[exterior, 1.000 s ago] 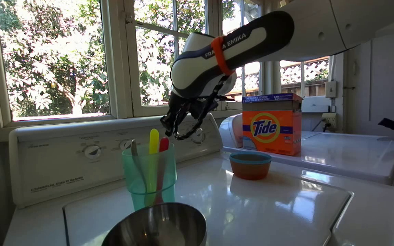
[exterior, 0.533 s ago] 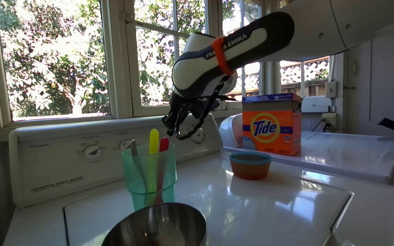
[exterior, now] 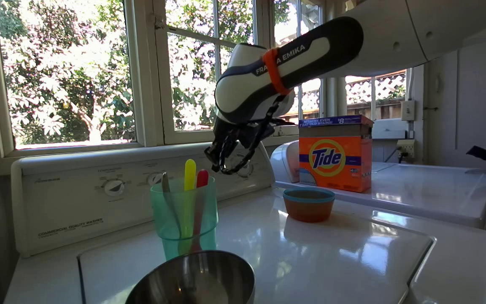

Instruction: Press the switch on the stove.

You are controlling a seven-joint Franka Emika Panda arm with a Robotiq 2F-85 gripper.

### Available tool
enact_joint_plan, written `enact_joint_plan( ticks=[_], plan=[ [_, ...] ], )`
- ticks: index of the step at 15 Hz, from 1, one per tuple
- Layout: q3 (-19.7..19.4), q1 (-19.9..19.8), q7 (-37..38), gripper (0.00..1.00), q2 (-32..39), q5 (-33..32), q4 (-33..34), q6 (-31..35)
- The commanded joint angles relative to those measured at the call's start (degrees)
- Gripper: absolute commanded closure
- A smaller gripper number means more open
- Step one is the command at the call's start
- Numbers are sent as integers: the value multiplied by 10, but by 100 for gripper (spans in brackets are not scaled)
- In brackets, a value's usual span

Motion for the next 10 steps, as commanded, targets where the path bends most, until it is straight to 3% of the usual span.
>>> enact_joint_plan(
  ticks=[1,10],
  plan=[
    [-8,4,16,100,-11,-3,-17,-15],
    [-10,5,14,100,7,-4,-1,-22]
  ],
)
